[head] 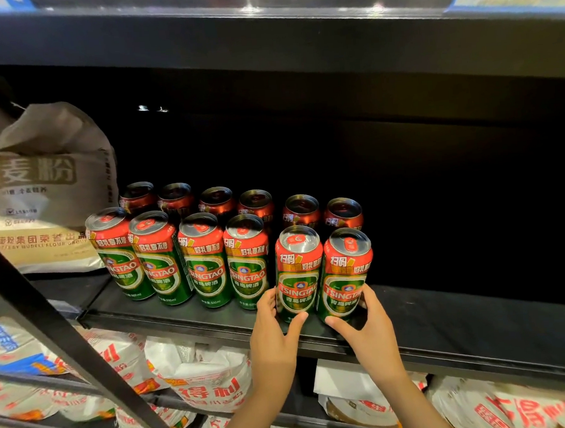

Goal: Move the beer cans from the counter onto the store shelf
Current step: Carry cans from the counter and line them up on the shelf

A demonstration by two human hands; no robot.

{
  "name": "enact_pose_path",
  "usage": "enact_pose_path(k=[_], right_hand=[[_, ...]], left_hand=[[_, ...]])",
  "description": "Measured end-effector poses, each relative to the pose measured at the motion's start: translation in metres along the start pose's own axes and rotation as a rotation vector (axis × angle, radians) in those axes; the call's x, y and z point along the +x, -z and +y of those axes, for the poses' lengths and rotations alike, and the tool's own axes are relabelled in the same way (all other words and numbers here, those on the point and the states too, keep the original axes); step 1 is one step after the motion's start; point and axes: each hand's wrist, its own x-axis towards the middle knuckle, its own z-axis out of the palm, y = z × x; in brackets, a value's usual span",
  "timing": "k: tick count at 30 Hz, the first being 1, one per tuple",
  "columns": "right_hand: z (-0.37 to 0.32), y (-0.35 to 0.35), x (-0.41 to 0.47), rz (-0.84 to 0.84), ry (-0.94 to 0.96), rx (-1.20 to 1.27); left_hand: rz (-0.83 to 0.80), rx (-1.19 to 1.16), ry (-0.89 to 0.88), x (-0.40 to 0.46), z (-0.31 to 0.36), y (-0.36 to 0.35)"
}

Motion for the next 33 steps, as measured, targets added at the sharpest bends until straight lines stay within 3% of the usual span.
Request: enact_pose_path(k=[7,33], right_hand=[[0.001,-0.003,0.0,0.012,-0.008,0.002],[-0.003,-0.011,0.006,0.065,0.004,-0.021]], left_hand=[[0.021,0.058,-0.159,-0.003,-0.003,0.003],[0.194,0.072,-0.148,-0.001,-0.001,-0.015]])
